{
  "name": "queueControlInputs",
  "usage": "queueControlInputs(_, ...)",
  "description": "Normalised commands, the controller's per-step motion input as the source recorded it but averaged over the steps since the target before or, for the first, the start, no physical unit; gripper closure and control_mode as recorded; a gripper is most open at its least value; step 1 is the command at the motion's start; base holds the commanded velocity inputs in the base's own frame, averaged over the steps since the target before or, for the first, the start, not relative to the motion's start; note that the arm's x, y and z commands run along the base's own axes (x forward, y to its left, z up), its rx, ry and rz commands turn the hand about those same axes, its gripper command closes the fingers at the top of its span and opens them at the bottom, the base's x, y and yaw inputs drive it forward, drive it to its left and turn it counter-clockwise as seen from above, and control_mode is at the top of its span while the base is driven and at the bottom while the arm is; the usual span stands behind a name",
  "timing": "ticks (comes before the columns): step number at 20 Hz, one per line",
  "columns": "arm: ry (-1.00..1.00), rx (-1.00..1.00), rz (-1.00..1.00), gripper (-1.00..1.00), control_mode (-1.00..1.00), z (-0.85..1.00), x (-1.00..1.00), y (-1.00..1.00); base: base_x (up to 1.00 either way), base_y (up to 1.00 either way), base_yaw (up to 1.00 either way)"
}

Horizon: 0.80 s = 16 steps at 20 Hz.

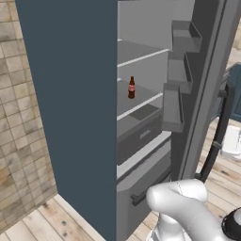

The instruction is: Open the fridge, grab two sodas, and place both sodas inside the bowl with ice on the dining counter.

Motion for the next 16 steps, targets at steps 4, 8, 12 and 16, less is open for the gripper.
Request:
queueControlInputs(4, 0.03, 0.00, 0.00, -1.00, -1.00, 0.00, 0.17, -0.40, 0.00, 0.00, 0.00)
queueControlInputs(8, 0.01, 0.00, 0.00, -1.00, -1.00, 0.00, 0.13, -0.27, 0.00, 0.00, 0.00)
queueControlInputs(12, -0.04, 0.00, 0.00, -1.00, -1.00, 0.02, -0.35, -0.25, 0.00, 0.00, 0.00)
queueControlInputs(16, -0.15, -0.03, 0.00, -1.00, -1.00, 0.09, -0.62, -0.04, 0.00, 0.00, 0.00)
